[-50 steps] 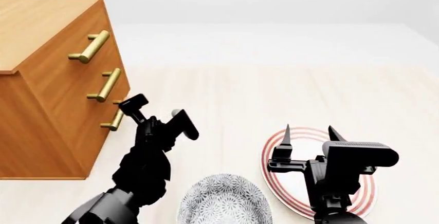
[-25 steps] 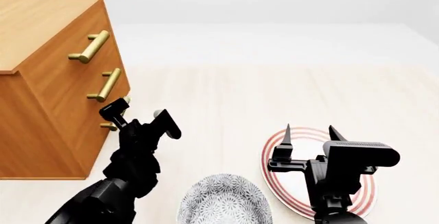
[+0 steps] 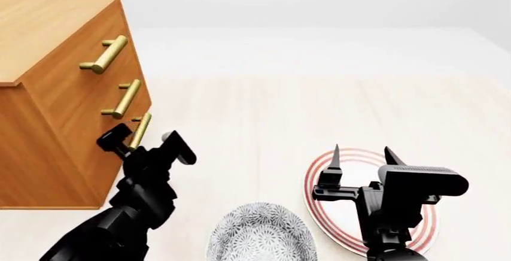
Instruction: Open the bottom drawer of the cabinet.
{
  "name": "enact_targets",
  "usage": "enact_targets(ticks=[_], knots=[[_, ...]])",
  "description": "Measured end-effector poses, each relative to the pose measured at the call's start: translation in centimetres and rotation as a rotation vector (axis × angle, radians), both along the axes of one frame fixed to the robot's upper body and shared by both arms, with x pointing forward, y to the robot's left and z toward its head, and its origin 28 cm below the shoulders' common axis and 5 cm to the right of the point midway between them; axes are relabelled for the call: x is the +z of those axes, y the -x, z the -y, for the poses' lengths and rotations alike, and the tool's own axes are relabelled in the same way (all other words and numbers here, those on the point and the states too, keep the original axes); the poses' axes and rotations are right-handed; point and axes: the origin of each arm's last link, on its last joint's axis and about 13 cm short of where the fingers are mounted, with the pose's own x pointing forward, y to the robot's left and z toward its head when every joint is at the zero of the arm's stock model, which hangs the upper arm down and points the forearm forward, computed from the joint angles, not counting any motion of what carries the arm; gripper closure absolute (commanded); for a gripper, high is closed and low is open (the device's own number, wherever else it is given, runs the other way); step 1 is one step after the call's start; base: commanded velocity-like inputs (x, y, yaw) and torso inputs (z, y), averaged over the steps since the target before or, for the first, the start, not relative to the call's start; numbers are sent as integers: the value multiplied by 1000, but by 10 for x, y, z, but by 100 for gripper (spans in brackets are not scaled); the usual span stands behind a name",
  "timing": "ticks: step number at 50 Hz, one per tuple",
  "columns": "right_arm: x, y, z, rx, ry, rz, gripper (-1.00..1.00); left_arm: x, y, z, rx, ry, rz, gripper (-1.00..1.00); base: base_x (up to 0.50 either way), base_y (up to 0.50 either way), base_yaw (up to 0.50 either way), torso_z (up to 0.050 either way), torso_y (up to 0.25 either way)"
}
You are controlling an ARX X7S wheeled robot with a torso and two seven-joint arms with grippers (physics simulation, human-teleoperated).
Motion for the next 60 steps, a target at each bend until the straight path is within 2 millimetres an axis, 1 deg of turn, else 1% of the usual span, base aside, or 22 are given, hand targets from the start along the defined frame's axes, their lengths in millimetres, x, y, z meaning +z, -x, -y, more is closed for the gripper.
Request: enact_targets(ticks=[18,19,22,28,43,50,60], knots=[[1,0,0,-1,-1,3,-100,2,0,-4,22,-6,4,-100,0,0,0,0,0],[1,0,0,-1,-1,3,-100,3,-1,-5,21,-7,7,100,0,0,0,0,0],[1,-1,0,-1,-1,4,-100,4,-1,-5,15,-9,17,100,0,0,0,0,0],[1,-1,0,0,-1,4,-100,-1,0,-3,19,62,10,100,0,0,0,0,2],[0,-1,-1,3,-2,3,-100,-3,1,-1,15,48,26,100,2,0,-2,0,1],[0,-1,-1,4,-1,3,-100,-4,1,6,15,47,32,100,5,0,-5,0,0],[1,-1,-1,5,0,4,-100,-1,0,22,5,33,9,100,4,0,-5,0,0]])
